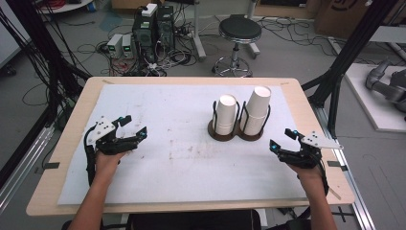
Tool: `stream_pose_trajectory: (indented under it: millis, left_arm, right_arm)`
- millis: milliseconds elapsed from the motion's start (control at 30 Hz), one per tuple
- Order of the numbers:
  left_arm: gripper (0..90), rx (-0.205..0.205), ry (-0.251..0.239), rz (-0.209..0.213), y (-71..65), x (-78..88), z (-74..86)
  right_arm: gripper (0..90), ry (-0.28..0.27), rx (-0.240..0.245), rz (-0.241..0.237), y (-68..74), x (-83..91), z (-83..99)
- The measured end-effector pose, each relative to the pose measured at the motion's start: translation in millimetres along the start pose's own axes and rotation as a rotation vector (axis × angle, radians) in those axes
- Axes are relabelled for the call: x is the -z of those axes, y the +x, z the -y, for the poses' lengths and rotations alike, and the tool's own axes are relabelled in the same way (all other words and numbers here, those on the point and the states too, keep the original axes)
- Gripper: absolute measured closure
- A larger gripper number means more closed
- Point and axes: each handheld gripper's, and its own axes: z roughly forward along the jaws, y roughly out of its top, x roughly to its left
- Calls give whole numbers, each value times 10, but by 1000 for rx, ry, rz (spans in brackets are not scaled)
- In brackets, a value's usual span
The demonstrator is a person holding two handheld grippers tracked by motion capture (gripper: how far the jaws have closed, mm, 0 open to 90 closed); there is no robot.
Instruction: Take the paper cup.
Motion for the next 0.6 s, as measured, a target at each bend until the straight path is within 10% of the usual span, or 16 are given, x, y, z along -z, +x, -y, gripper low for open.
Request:
stream_pose_trajectory:
  millis: [600]
  left_arm:
    - [206, 0, -1, -5, -11, 11, -5]
  right_arm:
    - [213, -19, 9, -24, 84, -31, -63]
